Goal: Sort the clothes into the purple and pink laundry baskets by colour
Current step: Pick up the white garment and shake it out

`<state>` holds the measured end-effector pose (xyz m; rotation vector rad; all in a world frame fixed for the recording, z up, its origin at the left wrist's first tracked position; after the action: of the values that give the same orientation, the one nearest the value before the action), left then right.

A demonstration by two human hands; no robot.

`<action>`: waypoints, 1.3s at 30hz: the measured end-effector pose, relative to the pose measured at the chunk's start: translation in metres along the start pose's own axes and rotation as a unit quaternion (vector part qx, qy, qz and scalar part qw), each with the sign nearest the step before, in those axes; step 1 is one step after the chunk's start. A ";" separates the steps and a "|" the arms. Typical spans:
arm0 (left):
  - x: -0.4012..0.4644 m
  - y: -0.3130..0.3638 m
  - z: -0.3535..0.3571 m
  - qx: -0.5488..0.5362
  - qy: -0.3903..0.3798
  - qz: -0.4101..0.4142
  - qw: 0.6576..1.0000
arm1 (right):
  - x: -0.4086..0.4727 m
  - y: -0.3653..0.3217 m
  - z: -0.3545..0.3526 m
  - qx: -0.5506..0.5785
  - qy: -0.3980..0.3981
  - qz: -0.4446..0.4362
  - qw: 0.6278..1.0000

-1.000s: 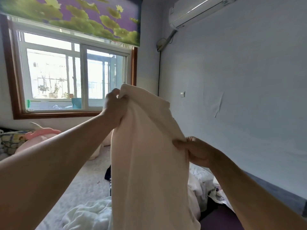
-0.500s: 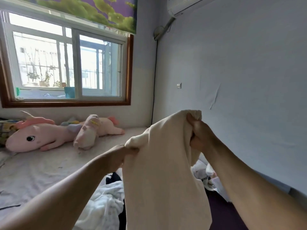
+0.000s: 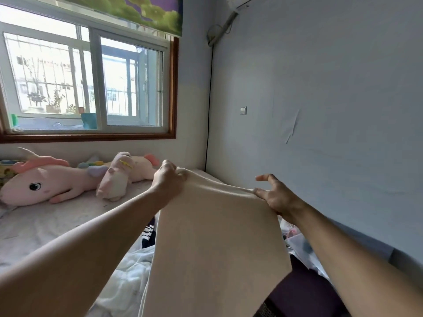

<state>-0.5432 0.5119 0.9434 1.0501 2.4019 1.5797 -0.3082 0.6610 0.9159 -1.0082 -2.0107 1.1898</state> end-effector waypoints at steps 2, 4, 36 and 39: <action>0.003 -0.004 -0.003 -0.074 0.004 -0.049 0.996 | 0.002 -0.003 0.003 0.019 0.028 -0.022 0.999; 0.009 -0.009 0.001 -0.134 -0.021 -0.099 0.986 | -0.002 -0.007 0.010 0.092 -0.033 -0.016 0.995; -0.045 -0.019 0.068 -0.302 -0.309 -0.023 0.902 | -0.006 -0.011 -0.020 0.320 0.064 0.010 0.945; -0.044 -0.028 0.072 -0.301 -0.263 -0.051 0.915 | -0.008 -0.009 -0.025 0.313 0.079 0.020 0.946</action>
<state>-0.4935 0.5364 0.8736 1.0190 1.4588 1.5771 -0.2873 0.6626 0.9335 -0.7847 -1.3466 1.5718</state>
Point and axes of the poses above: each hand's wrist, its own x-axis towards the middle knuckle, its own z-axis out of the palm, y = z × x, the point moved 7 cm from there along x, towards the middle knuckle, and after that the axes turned 1 degree about -z, right-handed, at the moved point
